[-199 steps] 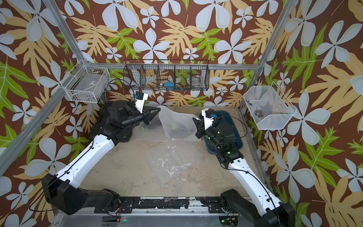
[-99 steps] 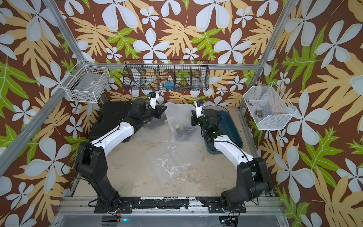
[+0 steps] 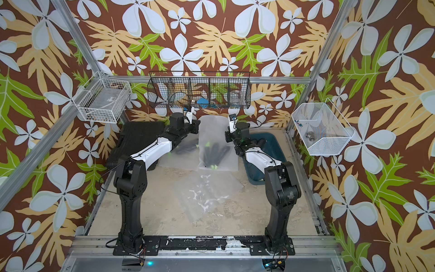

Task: Place the eggplant in a zip-top bag and seal the zipper
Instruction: Place the zipper food storage bag at the center of the board.

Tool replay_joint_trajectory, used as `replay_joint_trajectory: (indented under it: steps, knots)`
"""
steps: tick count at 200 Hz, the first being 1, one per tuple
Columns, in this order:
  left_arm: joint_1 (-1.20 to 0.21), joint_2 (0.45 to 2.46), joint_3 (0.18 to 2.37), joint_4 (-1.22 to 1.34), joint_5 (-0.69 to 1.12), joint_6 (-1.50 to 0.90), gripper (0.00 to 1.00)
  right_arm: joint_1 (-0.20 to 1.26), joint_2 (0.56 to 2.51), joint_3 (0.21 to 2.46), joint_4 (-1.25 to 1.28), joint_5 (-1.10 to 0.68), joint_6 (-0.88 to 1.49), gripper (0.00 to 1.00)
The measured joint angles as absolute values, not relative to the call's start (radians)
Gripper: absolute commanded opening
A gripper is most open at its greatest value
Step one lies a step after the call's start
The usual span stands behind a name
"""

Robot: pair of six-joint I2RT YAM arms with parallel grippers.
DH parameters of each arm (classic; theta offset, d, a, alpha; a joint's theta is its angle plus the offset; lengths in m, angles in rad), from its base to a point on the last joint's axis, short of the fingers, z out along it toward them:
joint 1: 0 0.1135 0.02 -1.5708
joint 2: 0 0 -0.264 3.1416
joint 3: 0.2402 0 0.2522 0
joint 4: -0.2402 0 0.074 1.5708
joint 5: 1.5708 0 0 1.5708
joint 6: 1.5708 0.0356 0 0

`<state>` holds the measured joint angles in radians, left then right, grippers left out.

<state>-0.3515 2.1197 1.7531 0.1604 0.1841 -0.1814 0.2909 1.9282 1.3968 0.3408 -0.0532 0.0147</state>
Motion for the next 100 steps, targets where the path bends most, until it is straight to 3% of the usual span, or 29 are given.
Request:
replay_joint_trajectory:
  steps: [20, 42, 100]
  knots:
    - [-0.336, 2.147, 1.764, 0.162, 0.183, -0.189, 0.45, 0.284, 1.987, 1.452, 0.335, -0.053, 0.008, 0.38]
    - [-0.324, 2.156, 1.789, 0.157, 0.155, -0.196, 0.57, 0.282, 2.036, 1.526, 0.299, -0.051, -0.004, 0.42]
    - [-0.315, 2.098, 1.796, 0.1, 0.104, -0.178, 0.59, 0.272, 1.943, 1.554, 0.208, -0.026, -0.019, 0.45]
